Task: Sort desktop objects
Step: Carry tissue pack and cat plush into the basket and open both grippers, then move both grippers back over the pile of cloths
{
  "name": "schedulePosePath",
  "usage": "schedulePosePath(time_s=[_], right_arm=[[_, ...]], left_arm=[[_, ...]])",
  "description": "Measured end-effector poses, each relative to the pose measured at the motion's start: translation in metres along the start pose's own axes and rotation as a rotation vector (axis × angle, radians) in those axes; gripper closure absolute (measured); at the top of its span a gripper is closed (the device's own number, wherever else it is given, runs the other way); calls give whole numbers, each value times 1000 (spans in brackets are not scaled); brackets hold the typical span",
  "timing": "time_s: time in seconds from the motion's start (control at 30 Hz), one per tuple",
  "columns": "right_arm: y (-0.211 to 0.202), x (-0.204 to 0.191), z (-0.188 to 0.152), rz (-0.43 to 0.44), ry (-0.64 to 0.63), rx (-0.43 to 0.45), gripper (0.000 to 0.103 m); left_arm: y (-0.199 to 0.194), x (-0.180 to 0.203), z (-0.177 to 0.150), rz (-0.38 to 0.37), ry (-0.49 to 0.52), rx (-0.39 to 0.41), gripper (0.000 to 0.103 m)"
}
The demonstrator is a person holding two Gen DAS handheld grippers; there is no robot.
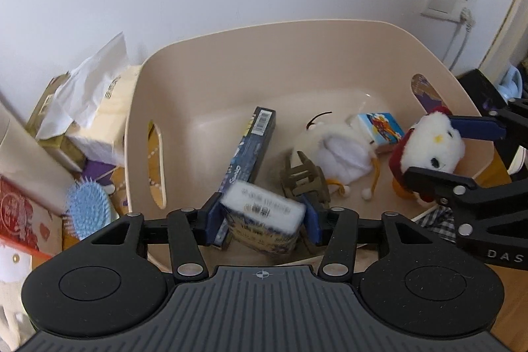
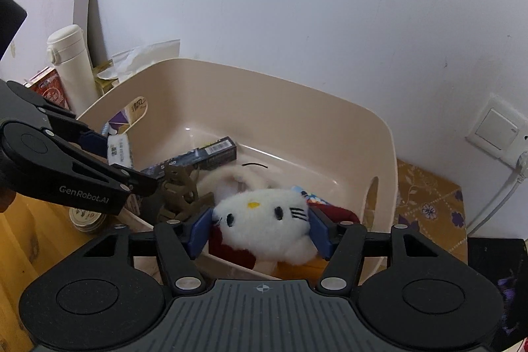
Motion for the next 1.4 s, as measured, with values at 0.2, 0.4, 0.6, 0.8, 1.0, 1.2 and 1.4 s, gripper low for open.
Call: schedulePosePath(time_s=[0.2,0.4,0.6,0.8,1.0,1.2,1.4], right_arm=[[-17,3,1,-19,5,24,28],[-40,13,0,-53,34,65,11],[-63,27,-4,-94,73,97,0],[-74,33,-25,-130,89,82,0],[-79,33,-51,-150,92,44,0],[-81,32,-75,-163,80,2,0],[-77,36,-94,-173,77,-38,0]], left_arm=[[-9,-1,-1,4,-17,5,27],[-28,0,-3,-2,-18,37,21],[-50,-4,-7,-2,-28,81,19],[-67,-12,-18,-10,-50,105,17],[-68,-13,-40,-19,-44,72,17],[-63,-6,-65,-48,-28,24,17],[-59,8,-86,-92,-10,-14,17]])
Point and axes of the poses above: each gripper's, at about its wrist camera, not at the fingertips, and y roughly the way its jaws point, x to its right, z to its top, the point moved 8 cm from there along y, roughly the way its jaws point, and after that the axes turned 1 degree about -x, right-handed, at the moved point
